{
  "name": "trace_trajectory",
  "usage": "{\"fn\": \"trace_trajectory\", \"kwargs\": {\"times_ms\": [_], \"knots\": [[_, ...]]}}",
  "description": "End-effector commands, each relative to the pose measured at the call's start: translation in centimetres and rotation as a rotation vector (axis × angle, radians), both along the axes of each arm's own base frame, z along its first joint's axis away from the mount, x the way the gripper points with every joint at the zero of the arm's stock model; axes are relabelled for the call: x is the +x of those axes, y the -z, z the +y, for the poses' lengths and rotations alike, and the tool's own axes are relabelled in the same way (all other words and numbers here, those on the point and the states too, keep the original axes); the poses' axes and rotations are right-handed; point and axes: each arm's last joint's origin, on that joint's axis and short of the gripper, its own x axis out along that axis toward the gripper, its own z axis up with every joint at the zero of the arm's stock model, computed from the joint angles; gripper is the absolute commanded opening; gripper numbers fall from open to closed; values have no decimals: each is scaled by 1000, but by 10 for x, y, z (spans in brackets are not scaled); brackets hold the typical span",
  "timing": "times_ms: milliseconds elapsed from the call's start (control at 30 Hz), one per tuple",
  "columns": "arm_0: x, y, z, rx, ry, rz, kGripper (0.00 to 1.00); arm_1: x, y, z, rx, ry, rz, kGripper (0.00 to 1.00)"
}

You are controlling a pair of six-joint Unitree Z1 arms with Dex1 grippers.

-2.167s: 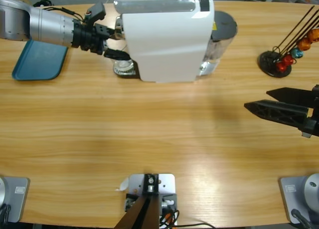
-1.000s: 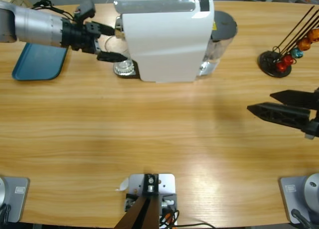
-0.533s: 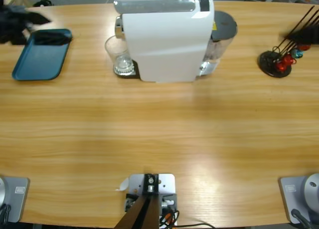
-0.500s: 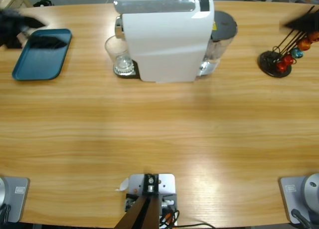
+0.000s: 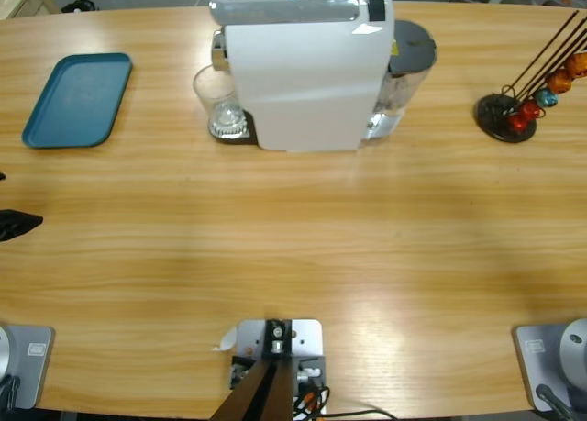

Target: Pour coffee

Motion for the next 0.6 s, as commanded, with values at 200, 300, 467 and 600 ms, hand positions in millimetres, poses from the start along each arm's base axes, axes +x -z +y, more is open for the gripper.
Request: {"fn": "trace_trajectory", "kwargs": {"times_ms": [200,300,467,600], "knots": [[20,18,-8,105,-85,103,991,33,56,28,-82,-25,152,0],[22,20,-10,106,-86,106,991,31,55,28,-85,-25,156,0],[22,21,-9,111,-91,104,991,25,51,26,-83,-28,156,0],[22,22,-9,112,-95,106,991,22,53,32,-82,-48,171,0]]}}
